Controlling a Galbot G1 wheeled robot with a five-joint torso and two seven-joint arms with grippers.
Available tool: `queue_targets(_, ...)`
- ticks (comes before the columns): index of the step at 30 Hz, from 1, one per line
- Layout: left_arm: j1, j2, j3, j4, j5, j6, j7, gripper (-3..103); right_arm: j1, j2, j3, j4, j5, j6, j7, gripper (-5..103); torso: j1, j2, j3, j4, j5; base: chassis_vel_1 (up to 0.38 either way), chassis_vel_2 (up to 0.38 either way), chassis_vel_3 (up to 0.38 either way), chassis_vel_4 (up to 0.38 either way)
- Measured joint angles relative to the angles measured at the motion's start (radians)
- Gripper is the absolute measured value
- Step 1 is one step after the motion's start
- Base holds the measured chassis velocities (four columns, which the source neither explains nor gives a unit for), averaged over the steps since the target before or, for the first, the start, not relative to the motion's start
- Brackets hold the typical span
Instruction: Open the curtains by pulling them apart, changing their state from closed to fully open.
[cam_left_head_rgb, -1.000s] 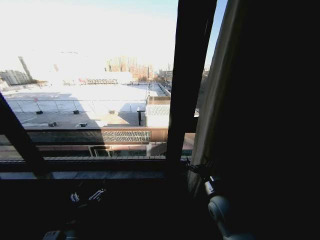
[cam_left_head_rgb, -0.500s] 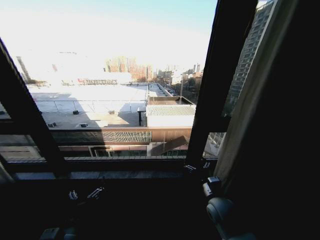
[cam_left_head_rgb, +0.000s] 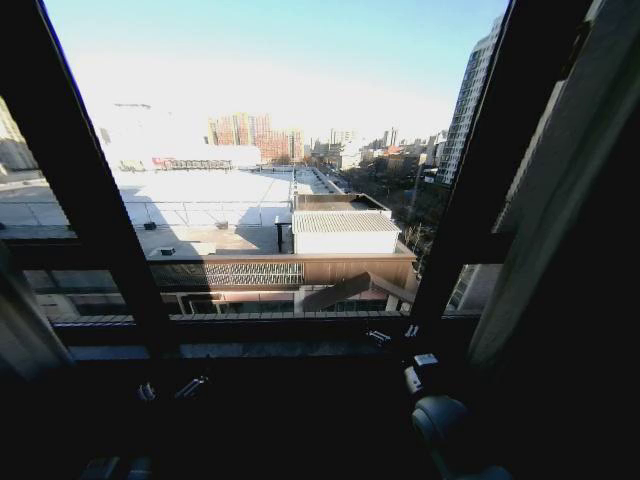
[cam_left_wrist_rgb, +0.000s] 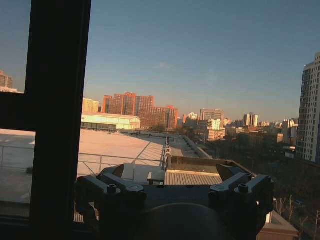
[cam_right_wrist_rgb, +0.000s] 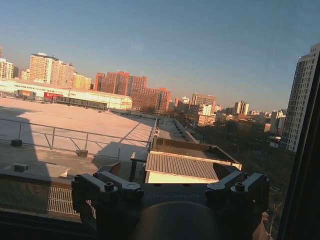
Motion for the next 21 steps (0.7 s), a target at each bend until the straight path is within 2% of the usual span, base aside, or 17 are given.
queue_targets(21, 0.022, -0.009, 0.002, 0.000, -0.002, -0.011, 0.005, 100, 0.004, 0.005, 0.006, -0.010, -0.001, 0.003, 0.000, 100, 0.000, 0.000, 0.000, 0.0000, -0.0003, 0.355, 0.355, -0.353, -0.365)
